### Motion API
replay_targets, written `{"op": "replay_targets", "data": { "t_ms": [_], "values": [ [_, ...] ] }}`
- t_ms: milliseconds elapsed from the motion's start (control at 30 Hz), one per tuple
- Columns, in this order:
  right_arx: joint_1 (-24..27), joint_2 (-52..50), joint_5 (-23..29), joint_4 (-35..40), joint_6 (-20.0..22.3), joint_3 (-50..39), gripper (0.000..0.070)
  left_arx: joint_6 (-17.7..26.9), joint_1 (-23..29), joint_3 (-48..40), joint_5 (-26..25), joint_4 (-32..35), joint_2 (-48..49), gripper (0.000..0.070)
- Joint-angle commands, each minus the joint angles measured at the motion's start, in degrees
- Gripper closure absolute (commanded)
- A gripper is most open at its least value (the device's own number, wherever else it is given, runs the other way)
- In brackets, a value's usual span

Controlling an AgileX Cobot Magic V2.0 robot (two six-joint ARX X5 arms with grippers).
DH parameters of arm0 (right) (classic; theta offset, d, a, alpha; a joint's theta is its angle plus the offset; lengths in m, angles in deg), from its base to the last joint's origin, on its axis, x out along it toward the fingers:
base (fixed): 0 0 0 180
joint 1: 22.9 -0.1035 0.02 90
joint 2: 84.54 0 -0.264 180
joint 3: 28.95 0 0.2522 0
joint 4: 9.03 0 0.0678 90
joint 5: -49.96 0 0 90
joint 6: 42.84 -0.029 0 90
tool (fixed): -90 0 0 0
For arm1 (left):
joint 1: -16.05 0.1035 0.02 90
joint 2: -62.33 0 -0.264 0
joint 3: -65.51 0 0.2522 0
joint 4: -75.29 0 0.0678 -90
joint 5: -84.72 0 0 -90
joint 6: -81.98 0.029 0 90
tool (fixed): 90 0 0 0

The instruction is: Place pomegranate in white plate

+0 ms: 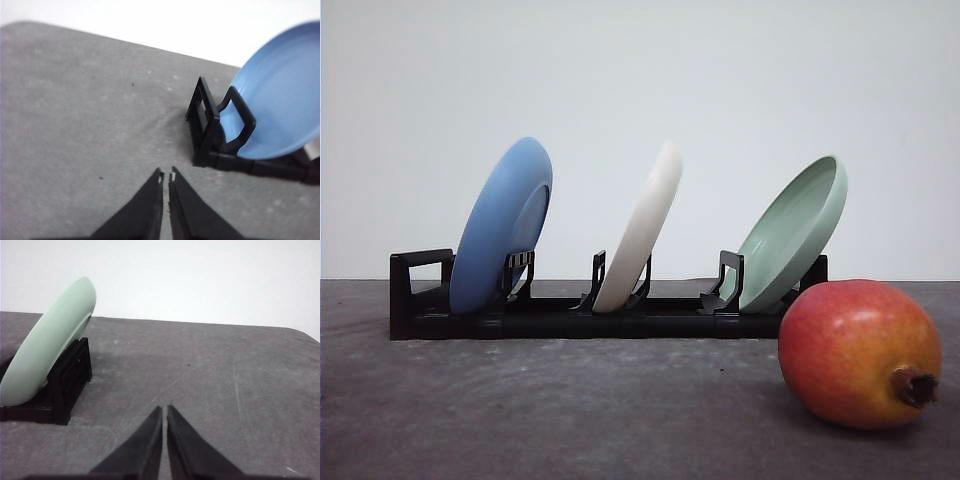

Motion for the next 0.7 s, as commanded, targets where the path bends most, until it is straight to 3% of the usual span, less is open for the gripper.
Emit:
{"op": "replay_targets", "data": {
  "t_ms": [0,133,233,333,433,533,667],
  "values": [
    [0.0,0.0,-0.42,0.37,-2.69,-0.24,0.0689,-8.74,0.09,-0.63,-0.22,-0.09,-0.02,0.07],
    [0.02,0.0,-0.22,2.0,-11.16,-0.17,0.069,-19.85,0.09,-0.61,-0.4,1.86,-0.02,0.07],
    [0.02,0.0,-0.46,4.42,-17.52,0.56,0.069,-23.26,0.09,-0.26,-1.61,7.05,-0.02,0.07],
    [0.02,0.0,-0.46,4.08,-21.8,3.03,0.069,-23.19,0.09,1.68,-1.92,10.44,-0.02,0.07],
    [0.02,0.02,-0.55,1.7,-24.12,6.71,0.069,-22.53,0.11,5.59,-1.43,8.34,-0.05,0.0698],
    [0.02,0.08,-0.66,-4.57,-24.72,11.86,0.0691,-20.15,0.11,11.44,0.76,0.91,-0.47,0.0698],
    [0.02,2.0,-2.4,-16.02,-24.47,19.83,0.0691,-13.38,0.11,20.94,3.39,-11.0,-3.26,0.0698]
  ]
}}
